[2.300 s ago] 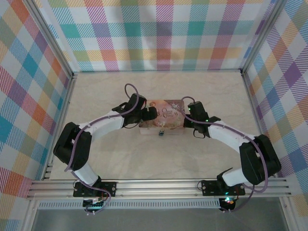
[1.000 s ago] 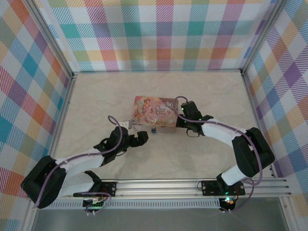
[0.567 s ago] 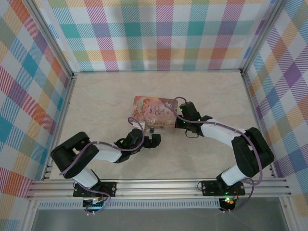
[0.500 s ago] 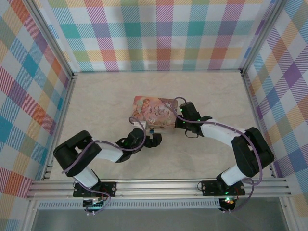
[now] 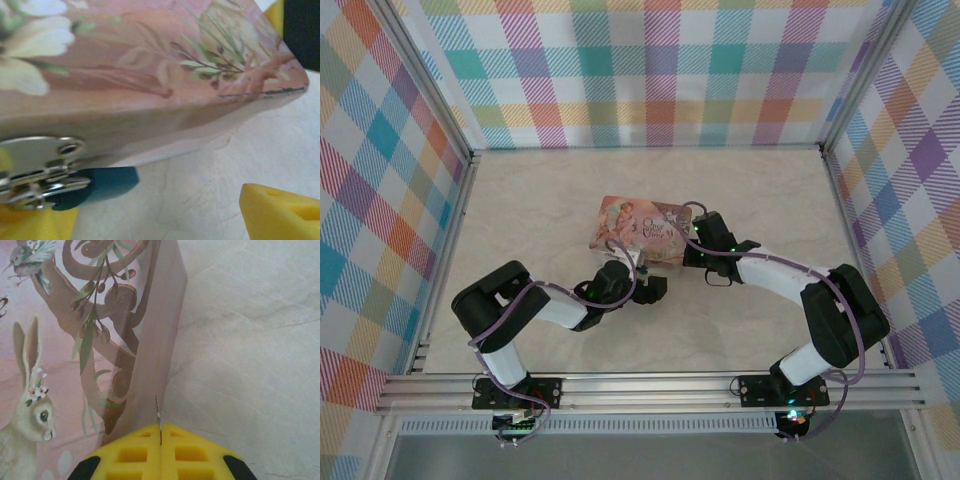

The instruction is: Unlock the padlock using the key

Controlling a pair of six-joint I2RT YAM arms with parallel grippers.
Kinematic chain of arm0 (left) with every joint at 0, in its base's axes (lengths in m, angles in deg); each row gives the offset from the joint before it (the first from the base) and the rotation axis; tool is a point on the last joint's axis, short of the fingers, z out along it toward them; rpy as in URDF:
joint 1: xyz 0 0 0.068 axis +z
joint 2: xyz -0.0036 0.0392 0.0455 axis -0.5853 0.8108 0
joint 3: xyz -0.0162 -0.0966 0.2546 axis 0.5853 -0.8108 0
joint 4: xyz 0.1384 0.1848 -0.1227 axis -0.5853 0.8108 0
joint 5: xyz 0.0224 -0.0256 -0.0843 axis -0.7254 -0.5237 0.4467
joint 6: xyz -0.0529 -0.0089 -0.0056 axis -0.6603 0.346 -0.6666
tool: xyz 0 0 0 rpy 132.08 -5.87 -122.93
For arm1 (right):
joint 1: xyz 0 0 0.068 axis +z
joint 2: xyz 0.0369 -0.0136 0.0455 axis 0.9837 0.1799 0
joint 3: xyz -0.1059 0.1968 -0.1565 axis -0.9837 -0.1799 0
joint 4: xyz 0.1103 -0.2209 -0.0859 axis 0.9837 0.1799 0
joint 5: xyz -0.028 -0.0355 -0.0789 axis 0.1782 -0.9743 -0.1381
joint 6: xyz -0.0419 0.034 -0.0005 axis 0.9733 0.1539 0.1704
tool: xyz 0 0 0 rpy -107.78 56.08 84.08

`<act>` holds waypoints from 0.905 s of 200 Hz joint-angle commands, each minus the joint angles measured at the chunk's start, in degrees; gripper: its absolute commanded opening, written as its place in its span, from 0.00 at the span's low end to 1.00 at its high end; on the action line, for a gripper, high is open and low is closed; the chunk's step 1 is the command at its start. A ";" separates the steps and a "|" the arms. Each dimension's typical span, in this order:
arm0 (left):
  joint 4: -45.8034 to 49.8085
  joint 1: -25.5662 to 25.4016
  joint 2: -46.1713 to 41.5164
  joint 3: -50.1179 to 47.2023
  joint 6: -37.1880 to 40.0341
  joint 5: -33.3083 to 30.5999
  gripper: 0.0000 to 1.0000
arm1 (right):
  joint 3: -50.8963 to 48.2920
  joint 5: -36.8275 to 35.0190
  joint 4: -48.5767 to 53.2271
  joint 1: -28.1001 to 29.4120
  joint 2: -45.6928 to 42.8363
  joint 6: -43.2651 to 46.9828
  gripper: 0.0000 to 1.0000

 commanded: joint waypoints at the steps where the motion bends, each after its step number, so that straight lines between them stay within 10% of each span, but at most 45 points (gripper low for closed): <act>1: -3.39 0.43 -0.28 2.04 1.36 5.41 0.79 | 0.34 0.64 -0.09 0.59 1.18 0.18 0.00; 181: -3.80 8.30 -8.17 -4.28 -5.73 13.10 0.67 | -0.63 -0.31 -0.11 0.54 -0.14 0.18 0.00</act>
